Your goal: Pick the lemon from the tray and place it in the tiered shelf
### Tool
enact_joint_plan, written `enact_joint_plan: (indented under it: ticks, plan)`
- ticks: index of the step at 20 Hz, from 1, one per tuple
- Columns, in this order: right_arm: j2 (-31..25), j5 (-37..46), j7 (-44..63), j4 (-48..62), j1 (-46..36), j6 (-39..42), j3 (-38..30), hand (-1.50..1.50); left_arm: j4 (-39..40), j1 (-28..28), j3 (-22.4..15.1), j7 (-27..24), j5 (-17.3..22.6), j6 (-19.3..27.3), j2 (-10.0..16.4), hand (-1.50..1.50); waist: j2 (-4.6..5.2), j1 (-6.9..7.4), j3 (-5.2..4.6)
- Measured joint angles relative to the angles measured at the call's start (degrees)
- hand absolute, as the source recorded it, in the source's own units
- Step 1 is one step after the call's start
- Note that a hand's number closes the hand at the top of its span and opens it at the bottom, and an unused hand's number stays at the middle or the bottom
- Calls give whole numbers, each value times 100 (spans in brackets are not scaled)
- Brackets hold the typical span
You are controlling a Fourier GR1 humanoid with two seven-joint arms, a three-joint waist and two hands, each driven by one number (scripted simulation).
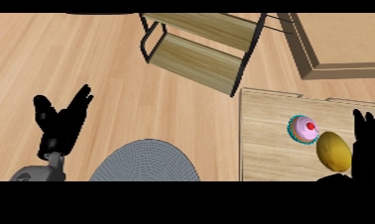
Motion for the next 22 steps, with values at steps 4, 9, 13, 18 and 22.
enact_joint_plan:
  ticks: [4, 9, 13, 18, 22]
  plan:
    - [177, 233, -133, 370, -79, 3, -228, -150, 2, 19, 68, -18, 8, -102, 3, 0, -2, -7, 2]
    - [440, 587, -359, 787, -135, -46, -378, -150, -51, -10, 149, 174, -23, -165, 7, 0, 0, -14, -5]
    - [655, 757, -572, 872, -135, -126, -541, -150, 13, -45, 214, 144, -107, -197, -102, 0, -9, -22, -6]
    - [830, 813, -901, 1128, -180, -286, -778, -150, -77, 7, 354, 264, -133, -304, -99, 0, -24, -18, -37]
    - [883, 717, -1058, 1272, -270, 7, -739, 150, -48, 7, 329, 119, -291, -274, -195, 0, -44, -8, -68]
